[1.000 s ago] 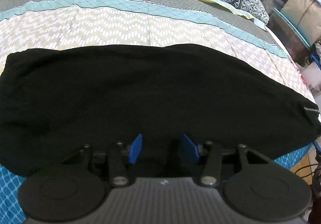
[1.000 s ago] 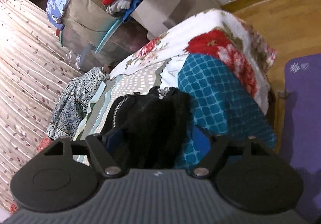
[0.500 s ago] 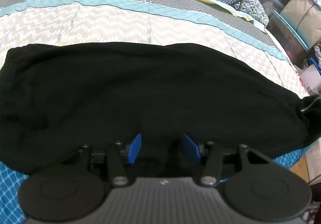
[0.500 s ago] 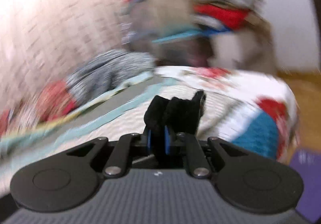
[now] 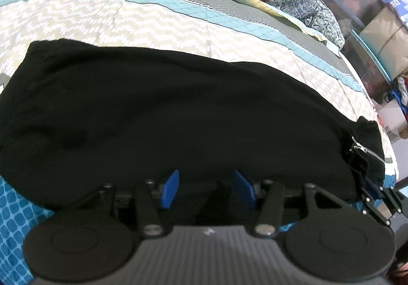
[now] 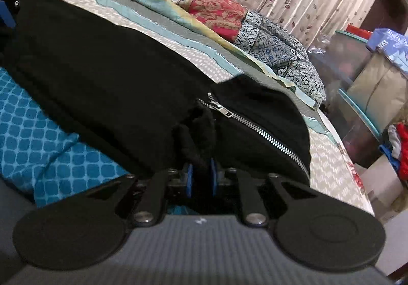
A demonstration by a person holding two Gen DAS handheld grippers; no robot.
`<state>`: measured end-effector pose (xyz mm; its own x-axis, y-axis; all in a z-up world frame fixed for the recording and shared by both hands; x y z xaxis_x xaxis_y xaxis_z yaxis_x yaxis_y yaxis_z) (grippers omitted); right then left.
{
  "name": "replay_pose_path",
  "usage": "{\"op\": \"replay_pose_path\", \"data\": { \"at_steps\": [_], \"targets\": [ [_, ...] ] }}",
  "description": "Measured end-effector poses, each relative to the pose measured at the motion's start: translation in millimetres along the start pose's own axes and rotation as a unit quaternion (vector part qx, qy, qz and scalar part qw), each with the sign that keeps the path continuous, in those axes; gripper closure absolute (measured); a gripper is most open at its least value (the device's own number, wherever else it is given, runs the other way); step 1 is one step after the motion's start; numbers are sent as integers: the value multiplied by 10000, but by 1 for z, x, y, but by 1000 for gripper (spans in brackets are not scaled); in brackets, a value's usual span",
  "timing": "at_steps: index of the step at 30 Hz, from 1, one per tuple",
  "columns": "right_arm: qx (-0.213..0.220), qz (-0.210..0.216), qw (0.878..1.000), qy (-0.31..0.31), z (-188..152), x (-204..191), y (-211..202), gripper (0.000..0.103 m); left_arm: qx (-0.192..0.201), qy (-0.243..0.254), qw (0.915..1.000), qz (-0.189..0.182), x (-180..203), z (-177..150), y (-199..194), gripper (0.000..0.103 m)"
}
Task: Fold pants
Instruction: 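Lay the zippered end onto the folded pants with the right gripper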
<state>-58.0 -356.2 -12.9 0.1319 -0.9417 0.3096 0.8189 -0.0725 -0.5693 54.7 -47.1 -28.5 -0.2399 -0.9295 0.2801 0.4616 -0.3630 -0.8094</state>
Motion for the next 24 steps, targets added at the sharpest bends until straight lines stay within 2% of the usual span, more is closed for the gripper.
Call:
{"op": "replay_pose_path", "data": {
  "at_steps": [4,7,9,12,15,16,18,20,23,24],
  "targets": [
    [113,622,9968,483,15,9,-23,67,42,-87,9999,-95,-3,-2,-1,53],
    [390,969,9889,1060,33,18,-35,68,64,-89,9998,-137,-3,-3,-1,53],
    [546,855,9832,1515,49,38,-25,68,68,-89,9998,-154,-3,-3,-1,53],
    [678,247,9686,2378,64,85,4,69,102,-94,9997,-183,-3,-3,-5,52],
    [473,-239,9390,3397,64,128,43,68,158,-112,9997,-157,-7,-3,-10,51],
    [353,-276,9304,3637,62,133,57,68,176,-119,9997,-134,-9,-3,-12,51],
    [-3,-89,9216,3881,56,127,88,68,211,-140,9996,-128,-13,-3,-16,51],
    [-592,206,9200,3870,42,101,124,68,249,-153,9995,-109,-16,-3,-19,51],
    [-471,-78,9393,3397,43,79,134,68,278,-163,9995,-59,-21,-4,-23,51],
    [-517,-130,9412,3338,47,76,135,68,275,-178,9994,-52,-21,-4,-23,51]
  ]
}}
Point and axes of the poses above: each gripper's, at about its wrist camera, not at the fingertips, and y roughly the way its jaws point, x to its right, z to its top, the point moved 10 cm from there along y, roughly the way its jaws point, and after that the axes turned 9 degrees about y, right-handed, at the moved point
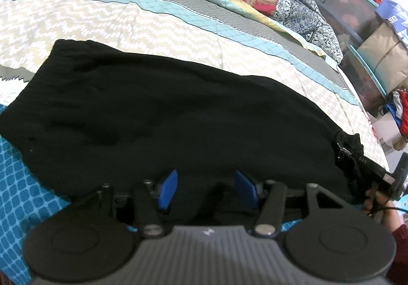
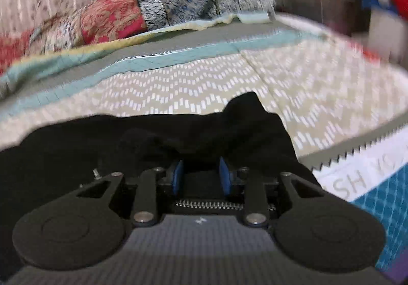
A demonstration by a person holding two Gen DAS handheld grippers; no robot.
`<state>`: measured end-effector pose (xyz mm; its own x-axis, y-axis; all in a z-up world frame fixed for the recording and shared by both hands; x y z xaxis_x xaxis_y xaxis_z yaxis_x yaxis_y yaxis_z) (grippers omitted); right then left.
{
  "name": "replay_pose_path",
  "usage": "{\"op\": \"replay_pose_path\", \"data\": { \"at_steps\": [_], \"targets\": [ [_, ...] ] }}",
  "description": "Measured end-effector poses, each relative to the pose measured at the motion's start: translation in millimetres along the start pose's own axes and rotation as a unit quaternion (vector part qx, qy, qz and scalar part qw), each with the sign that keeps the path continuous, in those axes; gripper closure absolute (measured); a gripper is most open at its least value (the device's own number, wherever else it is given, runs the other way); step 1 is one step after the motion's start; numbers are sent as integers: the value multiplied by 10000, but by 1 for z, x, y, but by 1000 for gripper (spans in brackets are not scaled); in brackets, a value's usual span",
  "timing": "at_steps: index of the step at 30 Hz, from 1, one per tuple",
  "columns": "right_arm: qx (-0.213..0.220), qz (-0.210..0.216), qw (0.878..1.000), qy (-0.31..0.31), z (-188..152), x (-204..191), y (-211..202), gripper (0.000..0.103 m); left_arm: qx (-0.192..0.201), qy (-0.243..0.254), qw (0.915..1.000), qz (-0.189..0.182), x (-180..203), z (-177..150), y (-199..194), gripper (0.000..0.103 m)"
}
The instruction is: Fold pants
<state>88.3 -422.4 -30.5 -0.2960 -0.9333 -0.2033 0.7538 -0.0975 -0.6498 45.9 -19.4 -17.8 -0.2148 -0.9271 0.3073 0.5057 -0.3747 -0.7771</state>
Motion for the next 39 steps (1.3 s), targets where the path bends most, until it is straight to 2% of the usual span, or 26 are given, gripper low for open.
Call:
{"op": "replay_pose_path", "data": {
  "at_steps": [3,5,8,11,13,16,19,20,22,24,26,28,29,31,34,35,36,37,38,39],
  "targets": [
    [-83,-51,9998,-159,8,-3,8,68,32,-5,10000,-22,-2,1,-3,51],
    [-11,-105,9997,-216,3,1,-7,69,117,-3,9999,-42,-3,2,-9,51],
    [454,-140,9989,20,5,6,-41,68,367,-71,9992,-133,-11,3,-30,48],
    [844,129,9963,64,-3,-8,-70,68,628,-233,9976,-169,-27,2,-52,47],
    [707,294,9970,-131,-17,-23,-71,68,780,-394,9961,-108,-42,0,-65,45],
    [-99,227,9989,-388,-43,-35,-40,67,909,-730,9931,101,-68,-3,-75,43],
    [-87,-2,9997,-245,-28,-38,-42,68,951,-1233,9876,190,-97,-10,-80,41],
    [92,-62,9998,-184,-21,-41,-49,67,986,-1385,9853,177,-105,-13,-81,37],
    [502,154,9984,-229,-9,-59,-69,66,1067,-1660,9801,193,-120,-16,-81,31],
    [566,584,9962,-306,-8,-88,-84,66,1129,-1880,9754,212,-137,-20,-79,26],
    [232,1296,9910,-234,-18,-126,-92,67,1143,-2113,9706,118,-147,-20,-72,24],
    [-297,1982,9796,-155,-36,-167,-93,69,1146,-2326,9658,-2,-154,-21,-64,21],
    [-562,2290,9716,-185,-48,-191,-92,74,1145,-2389,9643,-47,-157,-21,-59,19],
    [-959,2677,9582,-312,-67,-230,-90,83,1168,-2466,9620,-102,-162,-20,-52,16],
    [-1437,3250,9337,-445,-89,-288,-81,86,1230,-2584,9580,-163,-167,-17,-41,17],
    [-1600,3392,9258,-471,-98,-305,-76,86,1255,-2567,9582,-162,-167,-15,-39,21],
    [-1806,3460,9194,-482,-107,-319,-73,86,1261,-2496,9600,-137,-166,-13,-36,43],
    [-2131,3420,9139,-487,-125,-330,-64,86,1215,-2442,9620,-131,-165,-13,-34,54],
    [-2633,3264,9063,-537,-149,-337,-47,86,1174,-2421,9631,-78,-166,-13,-32,63],
    [-2853,3175,9032,-451,-168,-339,-34,88,1170,-2413,9633,-115,-166,-14,-32,72]
  ]
}}
Point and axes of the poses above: each gripper's, at about its wrist camera, not at the fingertips, and y roughly the way its jaws point, x to its right, z to its top, the point moved 10 cm from there along y, roughly the way its jaws point, and after that the axes turned 9 degrees about y, right-handed, at the moved point
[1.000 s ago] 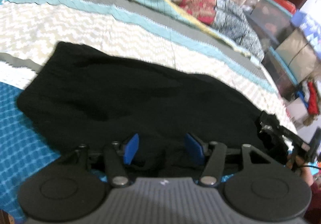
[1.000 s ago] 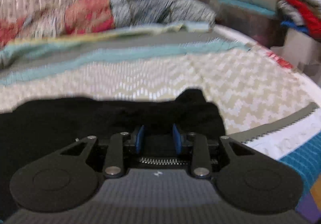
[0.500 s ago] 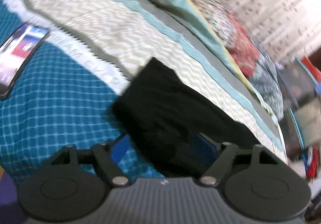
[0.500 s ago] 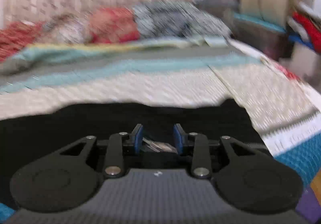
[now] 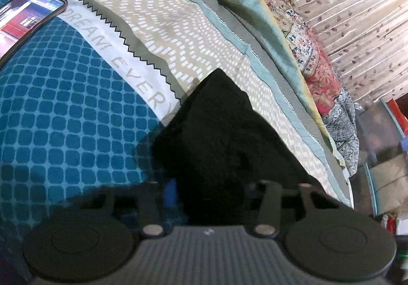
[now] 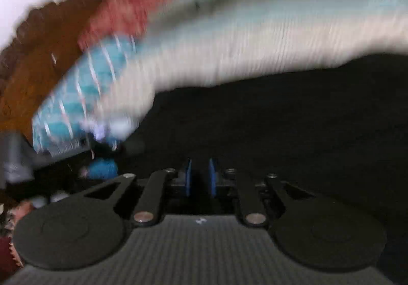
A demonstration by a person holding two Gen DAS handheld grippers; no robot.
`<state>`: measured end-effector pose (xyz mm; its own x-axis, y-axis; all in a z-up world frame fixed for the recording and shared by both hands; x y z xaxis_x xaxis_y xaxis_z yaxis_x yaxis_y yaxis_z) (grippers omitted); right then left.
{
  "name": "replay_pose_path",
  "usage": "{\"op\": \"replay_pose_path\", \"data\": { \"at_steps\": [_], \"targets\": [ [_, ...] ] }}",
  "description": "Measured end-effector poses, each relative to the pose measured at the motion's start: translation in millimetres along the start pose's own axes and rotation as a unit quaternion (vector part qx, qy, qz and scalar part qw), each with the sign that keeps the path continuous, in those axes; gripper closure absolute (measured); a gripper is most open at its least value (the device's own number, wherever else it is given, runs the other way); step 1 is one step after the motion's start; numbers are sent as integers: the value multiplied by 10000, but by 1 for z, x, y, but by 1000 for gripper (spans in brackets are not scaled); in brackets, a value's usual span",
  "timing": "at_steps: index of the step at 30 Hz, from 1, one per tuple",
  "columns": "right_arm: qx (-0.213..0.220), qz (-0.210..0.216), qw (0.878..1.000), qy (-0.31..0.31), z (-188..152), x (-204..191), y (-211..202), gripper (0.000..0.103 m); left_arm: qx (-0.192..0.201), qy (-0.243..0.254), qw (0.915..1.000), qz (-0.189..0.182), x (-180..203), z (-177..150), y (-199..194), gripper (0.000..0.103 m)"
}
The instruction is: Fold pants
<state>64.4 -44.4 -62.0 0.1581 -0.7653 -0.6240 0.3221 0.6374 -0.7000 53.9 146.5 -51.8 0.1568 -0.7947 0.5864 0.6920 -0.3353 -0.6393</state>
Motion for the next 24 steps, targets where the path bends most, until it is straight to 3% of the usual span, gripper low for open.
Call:
{"op": "replay_pose_path", "data": {
  "at_steps": [1,4,9,14,20,24],
  "targets": [
    [197,157,9996,130,0,2,1,96,26,1,10000,-44,1,0,-2,73],
    [71,403,9968,681,5,10,-2,97,186,253,9993,-207,13,2,-12,75],
    [48,784,9881,1322,-1,19,-4,103,454,1333,9897,-244,66,-4,-24,76],
    [224,841,9862,1408,0,16,-23,99,514,2753,9597,-208,129,-24,-23,76],
    [1393,328,9813,1286,17,59,-95,93,521,3795,9235,-210,181,-49,-12,76],
    [1998,138,9652,1683,20,101,-136,92,407,4557,8887,-300,222,-80,7,76]
  ]
}}
Point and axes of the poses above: each gripper's, at about its wrist camera, not at the fingertips, and y roughly the way its jaws point, x to its right, z to its top, the point moved 10 cm from there along y, roughly the way its jaws point, and after that the axes turned 9 degrees about y, right-handed, at the moved point
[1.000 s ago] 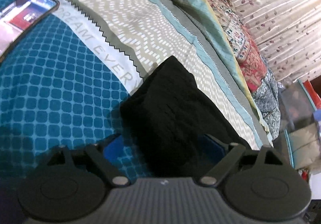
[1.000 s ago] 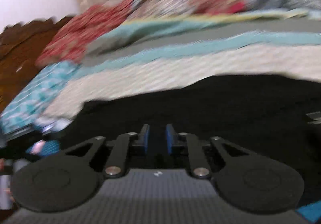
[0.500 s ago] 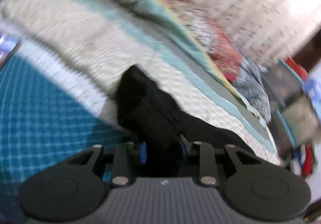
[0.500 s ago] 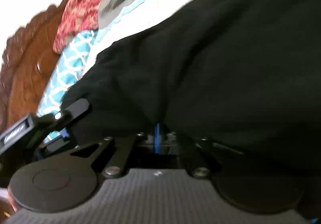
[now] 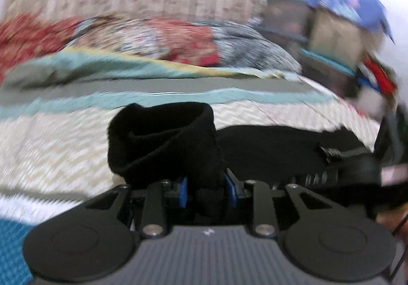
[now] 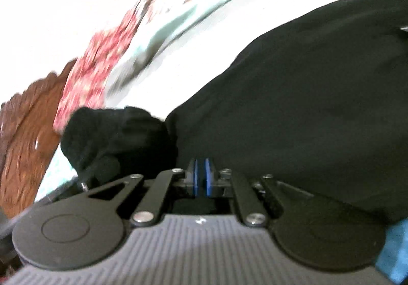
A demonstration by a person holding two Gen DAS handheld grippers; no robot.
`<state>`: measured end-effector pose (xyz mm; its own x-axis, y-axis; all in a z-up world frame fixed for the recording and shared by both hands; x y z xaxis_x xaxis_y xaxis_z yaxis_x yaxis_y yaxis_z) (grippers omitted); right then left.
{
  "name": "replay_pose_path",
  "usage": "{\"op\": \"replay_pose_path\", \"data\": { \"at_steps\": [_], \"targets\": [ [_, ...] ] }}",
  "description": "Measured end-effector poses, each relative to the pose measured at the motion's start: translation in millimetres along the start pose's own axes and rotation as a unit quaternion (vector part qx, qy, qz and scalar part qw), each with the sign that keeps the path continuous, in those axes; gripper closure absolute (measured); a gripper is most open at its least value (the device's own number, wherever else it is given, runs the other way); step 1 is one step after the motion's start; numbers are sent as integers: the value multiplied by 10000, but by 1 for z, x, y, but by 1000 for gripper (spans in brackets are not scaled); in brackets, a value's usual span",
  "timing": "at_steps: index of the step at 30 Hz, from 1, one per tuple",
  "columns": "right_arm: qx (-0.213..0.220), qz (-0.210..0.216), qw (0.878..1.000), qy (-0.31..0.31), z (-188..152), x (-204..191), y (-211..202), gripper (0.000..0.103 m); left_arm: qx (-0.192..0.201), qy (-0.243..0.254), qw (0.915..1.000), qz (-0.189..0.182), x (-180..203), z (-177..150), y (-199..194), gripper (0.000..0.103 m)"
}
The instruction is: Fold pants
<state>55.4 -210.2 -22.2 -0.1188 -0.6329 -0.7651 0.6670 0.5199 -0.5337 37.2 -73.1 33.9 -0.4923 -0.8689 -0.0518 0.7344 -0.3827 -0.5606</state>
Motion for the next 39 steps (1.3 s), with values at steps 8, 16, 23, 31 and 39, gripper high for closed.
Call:
{"op": "replay_pose_path", "data": {
  "at_steps": [8,16,23,31,39],
  "targets": [
    [355,-128,9965,742,14,40,-23,87,-527,1506,9858,-530,93,-20,27,46],
    [466,315,9930,1042,23,44,-37,41,-164,661,9963,-516,49,-11,-23,42],
    [-416,127,9989,167,-1,8,10,69,-569,-1216,9908,-154,-32,-25,-15,43],
    [1329,-431,9697,-2006,35,-43,-35,79,-548,-1268,9903,-153,-39,-21,-14,43],
    [622,-1049,9883,-916,21,31,-18,66,-563,-947,9931,-410,-8,-10,5,43]
  ]
}}
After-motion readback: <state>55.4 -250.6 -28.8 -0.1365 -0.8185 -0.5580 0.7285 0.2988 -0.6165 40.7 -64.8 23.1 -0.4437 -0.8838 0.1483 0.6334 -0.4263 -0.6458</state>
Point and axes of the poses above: each gripper's, at about its wrist camera, not at the fingertips, and y roughly the way its jaws point, x to its right, z to its top, the point moved 10 cm from there along y, roughly the way its jaws point, and after that the axes turned 9 degrees about y, right-handed, at the moved point
